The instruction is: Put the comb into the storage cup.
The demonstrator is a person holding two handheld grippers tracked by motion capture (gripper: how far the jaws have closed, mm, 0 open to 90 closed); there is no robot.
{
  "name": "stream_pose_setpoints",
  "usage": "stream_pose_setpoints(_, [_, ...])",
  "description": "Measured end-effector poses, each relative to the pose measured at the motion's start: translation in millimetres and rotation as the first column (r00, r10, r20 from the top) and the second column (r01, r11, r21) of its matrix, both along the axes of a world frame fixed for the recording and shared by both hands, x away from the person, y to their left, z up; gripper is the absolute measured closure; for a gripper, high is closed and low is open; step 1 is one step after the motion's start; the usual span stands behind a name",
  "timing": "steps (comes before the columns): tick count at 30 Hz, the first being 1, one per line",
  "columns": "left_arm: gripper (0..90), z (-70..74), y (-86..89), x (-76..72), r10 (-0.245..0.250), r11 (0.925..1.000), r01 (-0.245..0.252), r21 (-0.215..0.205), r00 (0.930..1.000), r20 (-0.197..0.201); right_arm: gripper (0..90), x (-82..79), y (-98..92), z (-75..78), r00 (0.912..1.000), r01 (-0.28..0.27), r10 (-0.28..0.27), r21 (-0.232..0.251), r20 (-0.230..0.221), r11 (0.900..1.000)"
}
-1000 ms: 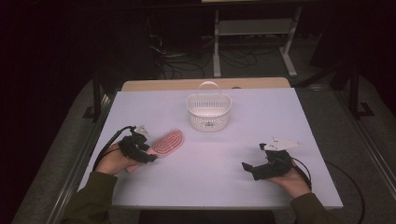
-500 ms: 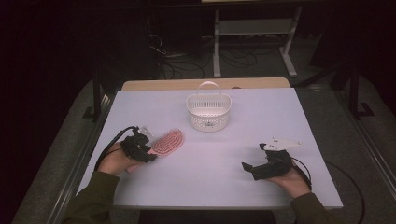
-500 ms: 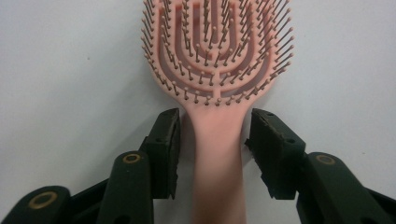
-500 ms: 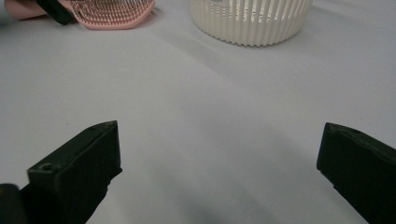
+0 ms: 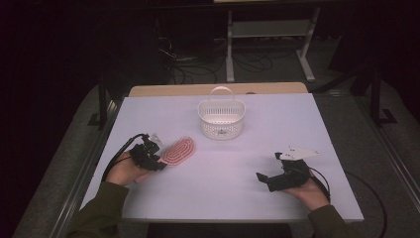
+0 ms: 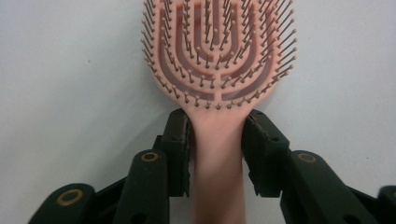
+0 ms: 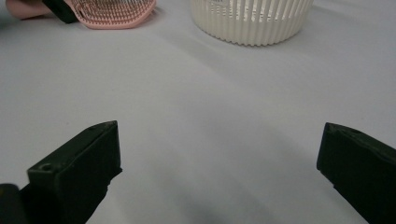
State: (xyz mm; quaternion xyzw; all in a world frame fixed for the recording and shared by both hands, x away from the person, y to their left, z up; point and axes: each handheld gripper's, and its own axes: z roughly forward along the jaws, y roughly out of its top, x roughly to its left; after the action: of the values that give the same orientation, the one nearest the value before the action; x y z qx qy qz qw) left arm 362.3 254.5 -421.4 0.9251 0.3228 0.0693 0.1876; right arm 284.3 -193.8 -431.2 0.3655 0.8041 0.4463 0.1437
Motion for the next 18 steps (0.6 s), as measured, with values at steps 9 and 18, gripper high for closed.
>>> stream_pose_setpoints(9, [69.6, 0.2, -0.2, 0.3, 0.019, 0.9998, -0.019, -0.001, 0.9998, -0.003, 0.0, 0.0, 0.0, 0.0, 1.0000, 0.000, 0.000, 0.002, -0.002, 1.000])
stream_pose_setpoints(18, [70.0, 0.2, 1.3, 0.2, 0.027, 0.9995, -0.027, -0.014, 0.9996, -0.003, 0.0, -0.1, -0.8, 0.4, 1.0000, 0.003, -0.003, 0.005, -0.001, 1.000])
